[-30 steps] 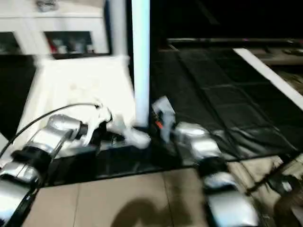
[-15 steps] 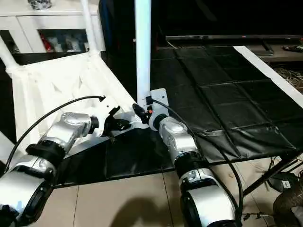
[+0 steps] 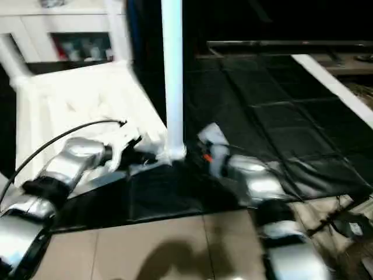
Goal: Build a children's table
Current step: Rotate leg to tighten
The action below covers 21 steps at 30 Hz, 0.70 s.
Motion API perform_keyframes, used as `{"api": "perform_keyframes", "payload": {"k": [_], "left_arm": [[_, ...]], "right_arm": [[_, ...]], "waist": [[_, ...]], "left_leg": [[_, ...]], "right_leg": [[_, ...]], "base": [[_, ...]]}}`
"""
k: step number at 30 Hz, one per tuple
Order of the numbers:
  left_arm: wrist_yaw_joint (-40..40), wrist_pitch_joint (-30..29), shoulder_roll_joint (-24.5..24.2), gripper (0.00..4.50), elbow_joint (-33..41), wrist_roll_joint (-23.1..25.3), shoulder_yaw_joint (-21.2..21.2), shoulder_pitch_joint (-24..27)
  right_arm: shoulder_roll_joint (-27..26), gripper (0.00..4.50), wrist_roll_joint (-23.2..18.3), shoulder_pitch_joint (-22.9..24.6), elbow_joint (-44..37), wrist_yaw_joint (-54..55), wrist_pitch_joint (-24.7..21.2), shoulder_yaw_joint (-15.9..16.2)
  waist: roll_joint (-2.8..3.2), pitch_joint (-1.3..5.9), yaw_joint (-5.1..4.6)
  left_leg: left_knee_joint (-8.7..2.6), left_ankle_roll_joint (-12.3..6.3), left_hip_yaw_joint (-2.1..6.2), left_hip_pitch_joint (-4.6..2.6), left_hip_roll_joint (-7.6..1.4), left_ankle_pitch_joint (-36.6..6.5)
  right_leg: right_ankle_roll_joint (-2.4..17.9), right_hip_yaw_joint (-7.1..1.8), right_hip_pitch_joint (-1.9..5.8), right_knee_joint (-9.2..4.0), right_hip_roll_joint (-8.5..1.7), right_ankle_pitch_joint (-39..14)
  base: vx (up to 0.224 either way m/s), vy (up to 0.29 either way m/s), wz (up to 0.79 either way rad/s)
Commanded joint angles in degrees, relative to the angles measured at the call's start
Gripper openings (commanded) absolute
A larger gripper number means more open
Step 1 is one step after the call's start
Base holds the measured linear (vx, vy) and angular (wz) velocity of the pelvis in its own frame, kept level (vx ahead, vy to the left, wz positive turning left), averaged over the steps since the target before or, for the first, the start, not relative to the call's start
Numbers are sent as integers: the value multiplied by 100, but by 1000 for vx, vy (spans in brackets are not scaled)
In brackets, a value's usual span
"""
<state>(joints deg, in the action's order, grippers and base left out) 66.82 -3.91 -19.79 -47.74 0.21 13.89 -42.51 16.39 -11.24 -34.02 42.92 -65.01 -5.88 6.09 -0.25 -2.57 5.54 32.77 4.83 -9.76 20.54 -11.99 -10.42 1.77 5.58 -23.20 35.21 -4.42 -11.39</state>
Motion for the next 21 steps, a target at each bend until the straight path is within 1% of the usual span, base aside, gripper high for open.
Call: {"api": "perform_keyframes", "payload": {"k": [1, 2, 3, 4, 5, 6, 7, 8, 9, 10, 12, 13, 14, 15, 16, 19, 21], "left_arm": [[621, 173, -5, 0, 306, -10, 291, 124], [770, 222, -49, 0, 361, -1, 346, 164], [1085, 301, -153, 0, 506, 11, 479, 271], [1150, 308, -174, 0, 537, 10, 505, 292], [1250, 333, -205, 0, 587, 9, 549, 325], [1365, 357, -242, 0, 655, 12, 610, 363], [1472, 380, -284, 0, 743, 19, 671, 408], [1477, 381, -286, 0, 747, 19, 674, 410], [1604, 399, -329, 0, 851, 25, 742, 459], [1688, 402, -355, 0, 926, 29, 779, 492], [1861, 408, -414, 0, 1108, 53, 869, 564], [1861, 408, -414, 0, 1108, 53, 869, 564], [1970, 441, -465, 0, 1224, 104, 949, 607], [1965, 463, -473, 0, 1234, 128, 964, 611], [1956, 474, -479, 0, 1242, 142, 972, 615], [1946, 480, -484, 0, 1260, 147, 974, 623], [1965, 434, -505, 0, 1364, 128, 978, 662]], "right_arm": [[154, 433, -19, -12, -163, -569, 148, 154], [243, 433, 1, -17, -172, -785, 234, 203], [398, 433, -12, -44, -226, -1328, 337, 308], [426, 433, -23, -57, -236, -1452, 335, 327], [458, 433, -51, -85, -247, -1643, 317, 358], [480, 433, -75, -133, -239, -1840, 306, 398], [498, 433, -82, -176, -216, -1994, 329, 449], [499, 433, -82, -178, -215, -2001, 330, 451], [510, 433, -72, -232, -166, -2166, 375, 501], [512, 433, -58, -273, -119, -2272, 392, 526], [465, 433, -11, -387, 36, -2425, 476, 584], [465, 433, -11, -387, 36, -2425, 476, 584], [365, 407, 44, -500, 230, -2473, 609, 617], [333, 407, 65, -525, 283, -2500, 630, 639], [312, 407, 83, -542, 324, -2538, 644, 653], [241, 364, 108, -565, 388, -2572, 638, 673], [162, 358, 73, -598, 441, -2682, 579, 695]], "waist": [[29, 402, 39], [27, 392, 83], [35, 392, 102], [35, 383, 130], [36, 380, 143], [10, 373, 162], [19, 369, 168], [12, 365, 192], [-6, 361, 205], [-1, 369, 223], [-16, 367, 234], [-8, 370, 234], [-10, 374, 244], [-9, 373, 241], [-12, 377, 245], [-11, 385, 250], [-3, 384, 245]], "left_leg": [[-246, -712, -10, -3, -165, -438], [-248, -666, -15, -24, -183, -575], [-249, -649, -13, -25, -186, -619], [-256, -623, -21, -47, -195, -682], [-258, -608, -19, -45, -192, -704], [-265, -587, -22, -52, -195, -761], [-269, -570, -17, -50, -196, -803], [-279, -493, -13, -40, -196, -854], [-282, -472, -19, -48, -195, -849], [-280, -450, -17, -65, -201, -857], [-281, -437, -16, -48, -203, -794], [-282, -427, -10, -46, -205, -756], [-276, -417, -16, -51, -206, -730], [-275, -423, -15, -39, -199, -717], [-274, -424, -18, -43, -198, -698], [-270, -435, -13, -41, -192, -631], [-266, -453, -8, -29, -192, -638]], "right_leg": [[1625, -310, 412, -287, -405, 479], [1641, -311, 392, -290, -410, 338], [1630, -311, 392, -290, -413, 275], [1623, -318, 373, -301, -408, 191], [1620, -317, 377, -297, -404, 168], [1598, -319, 371, -303, -405, 69], [1593, -318, 372, -305, -413, -11], [1516, -324, 382, -328, -432, -252], [1491, -326, 374, -338, -430, -310], [1483, -329, 358, -330, -435, -364], [1442, -330, 363, -329, -439, -425], [1451, -328, 362, -313, -439, -402], [1476, -332, 346, -304, -438, -358], [1473, -329, 352, -303, -435, -349], [1472, -329, 352, -304, -433, -307], [1465, -323, 358, -285, -425, -222], [1459, -322, 361, -280, -431, -219]], "base": [[0, 0, 0], [0, 0, 0], [0, 0, 0], [0, 0, 0], [0, 0, 0], [0, 0, 0], [0, 0, 0], [0, 0, 0], [0, 0, 0], [0, 0, 0], [0, 0, 0], [0, 0, 0], [0, 0, 0], [0, 0, 0], [0, 0, 0], [0, 0, 0], [0, 0, 0]]}}
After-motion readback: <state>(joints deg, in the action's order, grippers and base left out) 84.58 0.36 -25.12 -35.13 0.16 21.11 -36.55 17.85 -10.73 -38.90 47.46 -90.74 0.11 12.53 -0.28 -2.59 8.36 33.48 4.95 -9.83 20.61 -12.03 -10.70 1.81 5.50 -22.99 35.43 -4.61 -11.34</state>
